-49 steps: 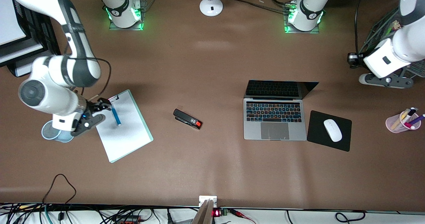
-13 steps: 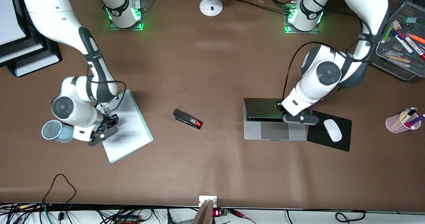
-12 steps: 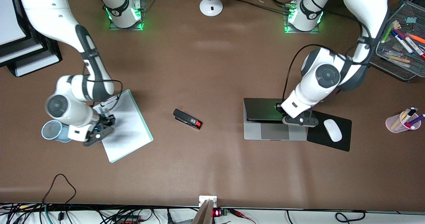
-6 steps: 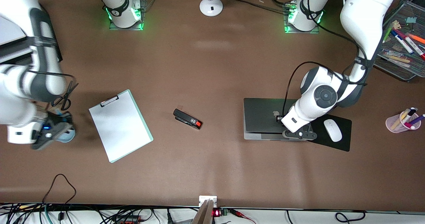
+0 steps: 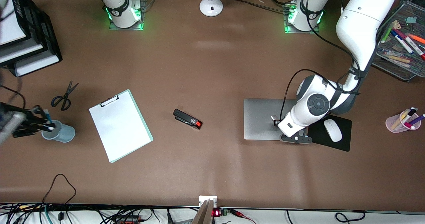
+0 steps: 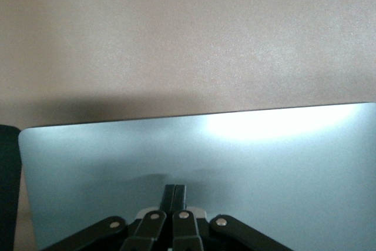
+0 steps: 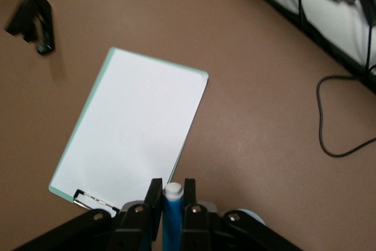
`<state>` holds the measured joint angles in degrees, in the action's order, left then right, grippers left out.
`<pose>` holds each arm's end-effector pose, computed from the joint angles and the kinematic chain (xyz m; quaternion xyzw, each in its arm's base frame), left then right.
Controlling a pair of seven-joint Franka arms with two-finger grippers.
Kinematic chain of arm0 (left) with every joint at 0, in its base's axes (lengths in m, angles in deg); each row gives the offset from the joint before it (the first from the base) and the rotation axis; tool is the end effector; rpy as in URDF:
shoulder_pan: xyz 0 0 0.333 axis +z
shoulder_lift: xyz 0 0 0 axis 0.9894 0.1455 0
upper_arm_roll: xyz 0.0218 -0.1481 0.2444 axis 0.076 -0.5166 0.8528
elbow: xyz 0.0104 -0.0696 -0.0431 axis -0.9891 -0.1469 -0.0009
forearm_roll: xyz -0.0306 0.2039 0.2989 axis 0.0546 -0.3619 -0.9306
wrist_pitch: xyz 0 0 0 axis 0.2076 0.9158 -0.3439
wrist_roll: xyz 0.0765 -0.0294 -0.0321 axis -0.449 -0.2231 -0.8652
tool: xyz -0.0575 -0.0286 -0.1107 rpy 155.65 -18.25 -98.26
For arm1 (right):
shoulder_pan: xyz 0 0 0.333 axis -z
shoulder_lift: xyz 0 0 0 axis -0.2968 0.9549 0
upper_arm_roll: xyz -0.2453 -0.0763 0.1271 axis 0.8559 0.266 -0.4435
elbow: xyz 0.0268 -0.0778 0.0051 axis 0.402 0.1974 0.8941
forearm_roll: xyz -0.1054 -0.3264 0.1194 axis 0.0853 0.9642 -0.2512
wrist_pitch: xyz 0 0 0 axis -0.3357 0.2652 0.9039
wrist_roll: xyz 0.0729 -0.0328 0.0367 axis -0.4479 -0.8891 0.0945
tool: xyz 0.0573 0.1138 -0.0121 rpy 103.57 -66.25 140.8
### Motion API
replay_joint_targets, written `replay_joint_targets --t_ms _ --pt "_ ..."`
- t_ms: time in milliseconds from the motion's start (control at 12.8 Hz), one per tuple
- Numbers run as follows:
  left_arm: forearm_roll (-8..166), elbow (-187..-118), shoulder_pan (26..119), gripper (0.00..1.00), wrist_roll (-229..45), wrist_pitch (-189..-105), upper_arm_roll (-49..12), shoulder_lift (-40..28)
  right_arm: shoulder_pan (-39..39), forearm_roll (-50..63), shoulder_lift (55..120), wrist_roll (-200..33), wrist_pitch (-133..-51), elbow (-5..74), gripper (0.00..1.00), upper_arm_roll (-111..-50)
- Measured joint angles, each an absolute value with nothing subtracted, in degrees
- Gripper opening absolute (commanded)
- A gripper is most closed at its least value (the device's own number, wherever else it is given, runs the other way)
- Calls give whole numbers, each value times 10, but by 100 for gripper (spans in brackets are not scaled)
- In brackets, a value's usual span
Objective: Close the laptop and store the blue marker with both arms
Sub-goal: 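Drop the marker into the grey cup while the left gripper lowers the lid, then press the lid shut with the left gripper while the right gripper withdraws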
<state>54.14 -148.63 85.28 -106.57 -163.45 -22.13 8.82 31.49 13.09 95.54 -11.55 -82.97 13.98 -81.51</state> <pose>0.6175 -0.1739 0.1953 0.9994 -0.0288 -0.0026 0.0208 0.6496 -0.1580 0.3698 -0.8847 -0.4050 -0.1505 0.1751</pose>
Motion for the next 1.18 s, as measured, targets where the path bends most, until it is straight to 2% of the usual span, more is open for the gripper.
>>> replay_joint_targets --t_ms 471,784,1176 --pt "540 -1480 853 0 -1067 -1655 -218 110 378 -45 991 72 -799 118 0 -816" --pt "521 -1478 853 0 -1067 -1676 -208 120 404 -108 1023 167 -770 118 0 -816" --pt "521 -1476 853 0 -1068 -1685 -207 124 419 -134 1052 231 -761 117 0 -818"
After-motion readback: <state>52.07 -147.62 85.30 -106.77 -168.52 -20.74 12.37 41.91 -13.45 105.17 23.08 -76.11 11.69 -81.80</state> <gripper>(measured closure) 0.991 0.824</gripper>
